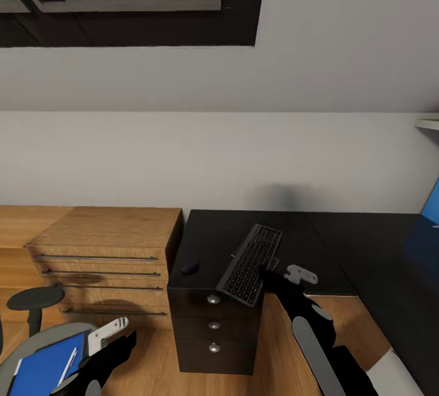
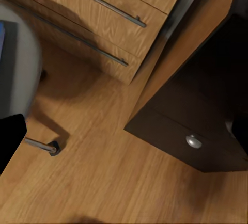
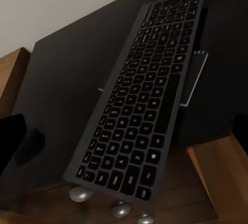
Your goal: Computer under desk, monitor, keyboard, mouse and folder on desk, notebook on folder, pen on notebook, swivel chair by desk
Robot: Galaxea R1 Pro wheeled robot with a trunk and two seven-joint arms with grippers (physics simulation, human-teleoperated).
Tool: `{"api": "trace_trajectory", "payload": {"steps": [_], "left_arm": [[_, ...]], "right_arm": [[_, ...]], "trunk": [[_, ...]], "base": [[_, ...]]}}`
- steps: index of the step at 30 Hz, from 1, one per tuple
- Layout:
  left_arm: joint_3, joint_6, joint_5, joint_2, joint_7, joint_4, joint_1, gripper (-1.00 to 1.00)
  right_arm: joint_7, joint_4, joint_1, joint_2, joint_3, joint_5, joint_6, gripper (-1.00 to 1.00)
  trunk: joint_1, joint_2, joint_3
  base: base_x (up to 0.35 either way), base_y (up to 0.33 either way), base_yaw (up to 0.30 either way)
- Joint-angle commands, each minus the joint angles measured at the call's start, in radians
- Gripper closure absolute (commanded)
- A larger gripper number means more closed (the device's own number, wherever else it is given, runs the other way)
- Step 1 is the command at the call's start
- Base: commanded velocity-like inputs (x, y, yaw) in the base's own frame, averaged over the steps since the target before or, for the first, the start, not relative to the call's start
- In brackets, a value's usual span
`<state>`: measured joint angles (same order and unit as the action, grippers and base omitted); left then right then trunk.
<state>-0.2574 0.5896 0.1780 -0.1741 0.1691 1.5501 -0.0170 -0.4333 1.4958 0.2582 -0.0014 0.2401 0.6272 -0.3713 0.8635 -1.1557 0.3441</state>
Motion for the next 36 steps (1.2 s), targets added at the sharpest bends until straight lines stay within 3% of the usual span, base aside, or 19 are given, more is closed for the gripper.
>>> {"api": "trace_trajectory", "payload": {"steps": [1,15,24,31,36], "left_arm": [[0.0,0.004,0.011,0.0,0.007,0.002,0.0,-1.0],[0.0,0.003,0.011,0.0,0.007,0.002,0.0,-1.0],[-0.001,0.004,0.011,0.0,0.007,0.003,0.0,-1.0],[-0.002,0.005,0.011,0.0,0.007,0.004,0.0,-1.0],[-0.002,0.006,0.011,0.0,0.007,0.004,0.0,-1.0]], "right_arm": [[-0.008,0.001,0.001,0.0,0.001,0.007,-0.003,-1.0],[-0.007,0.0,0.0,0.001,0.004,0.006,-0.003,-1.0],[-0.018,0.0,0.001,0.004,0.049,0.003,-0.006,-1.0],[-0.078,-0.003,0.009,0.012,0.082,-0.035,-0.015,-1.0],[-0.132,-0.024,0.053,0.044,0.09,-0.074,-0.059,-1.0]], "trunk": [[0.001,-0.001,0.001],[0.001,-0.001,0.001],[0.001,-0.001,0.001],[0.001,-0.001,0.001],[0.001,-0.001,0.001]], "base": [[0.299,0.0,0.0],[0.271,0.0,0.0],[0.114,0.0,0.0],[0.015,0.0,0.0],[0.003,0.0,0.0]]}}
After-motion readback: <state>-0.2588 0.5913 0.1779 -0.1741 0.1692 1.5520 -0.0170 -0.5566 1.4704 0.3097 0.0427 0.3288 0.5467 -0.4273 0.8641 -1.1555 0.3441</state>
